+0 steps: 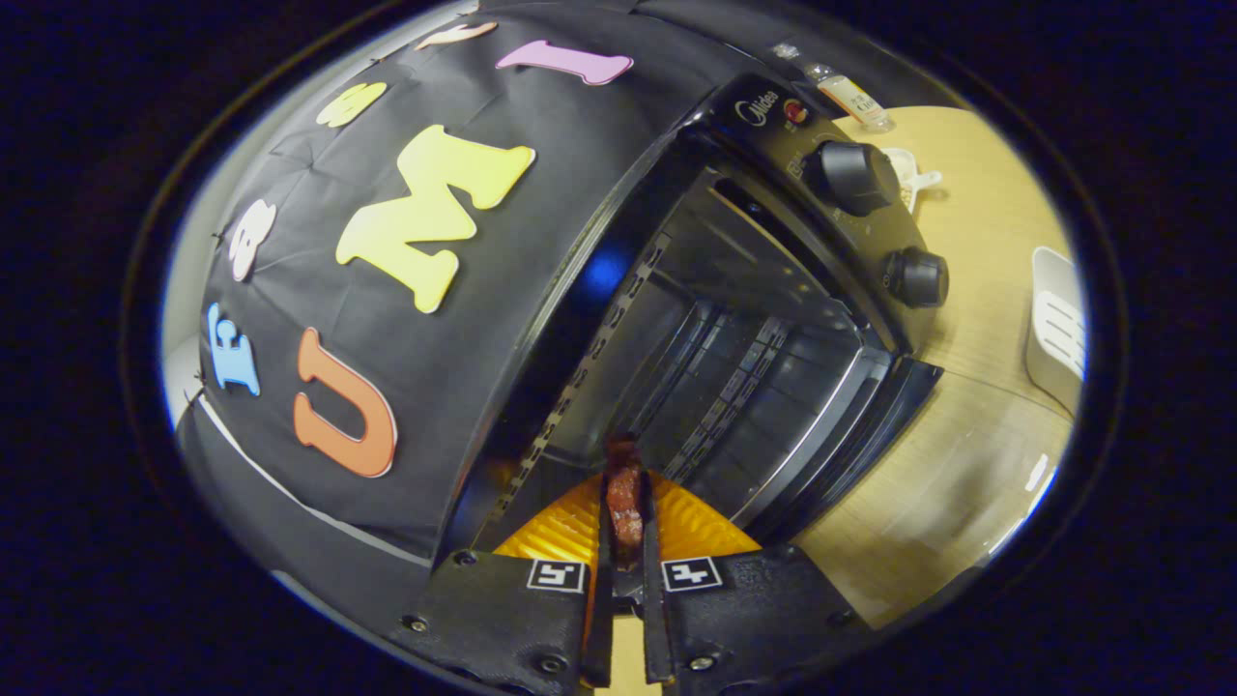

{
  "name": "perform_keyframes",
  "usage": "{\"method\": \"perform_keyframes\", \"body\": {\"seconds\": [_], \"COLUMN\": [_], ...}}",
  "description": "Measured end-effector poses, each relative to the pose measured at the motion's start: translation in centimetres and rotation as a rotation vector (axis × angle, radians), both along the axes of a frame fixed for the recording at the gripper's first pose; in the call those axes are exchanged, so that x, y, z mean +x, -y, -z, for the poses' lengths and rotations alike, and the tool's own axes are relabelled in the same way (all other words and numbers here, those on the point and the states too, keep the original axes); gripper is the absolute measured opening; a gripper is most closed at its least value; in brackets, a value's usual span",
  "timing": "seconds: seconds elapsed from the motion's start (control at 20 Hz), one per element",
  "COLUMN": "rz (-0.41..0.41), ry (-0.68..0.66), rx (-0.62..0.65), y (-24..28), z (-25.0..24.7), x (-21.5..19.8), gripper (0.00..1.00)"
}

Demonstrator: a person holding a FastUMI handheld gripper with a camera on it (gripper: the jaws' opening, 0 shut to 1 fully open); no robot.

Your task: Open the toaster oven, put the food inside, and close the toaster oven door.

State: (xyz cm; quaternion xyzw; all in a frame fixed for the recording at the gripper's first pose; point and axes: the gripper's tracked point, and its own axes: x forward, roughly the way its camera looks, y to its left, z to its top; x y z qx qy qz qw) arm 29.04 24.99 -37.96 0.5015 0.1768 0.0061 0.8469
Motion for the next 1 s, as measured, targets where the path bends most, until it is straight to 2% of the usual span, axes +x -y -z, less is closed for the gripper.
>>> {"method": "perform_keyframes", "body": {"seconds": [0.25,0.4,0.55,0.7,0.8,0.85,1.0], "rz": [0.015,0.016,0.011,0.007,0.008,0.001,-0.029], "ry": [-0.039,-0.049,-0.074,-0.046,-0.021,-0.012,-0.002], "rx": [-0.015,-0.097,-0.233,-0.394,-0.507,-0.517,-0.551], "y": [0.2,0.5,1.4,2.3,2.7,2.5,2.0], "z": [1.8,2.2,2.6,1.8,1.1,0.7,0.4], "x": [0.6,0.9,0.7,0.7,0.5,0.4,-0.2], "gripper": [0.16,0.2,0.42,0.55,0.87,1.0,1.0]}}
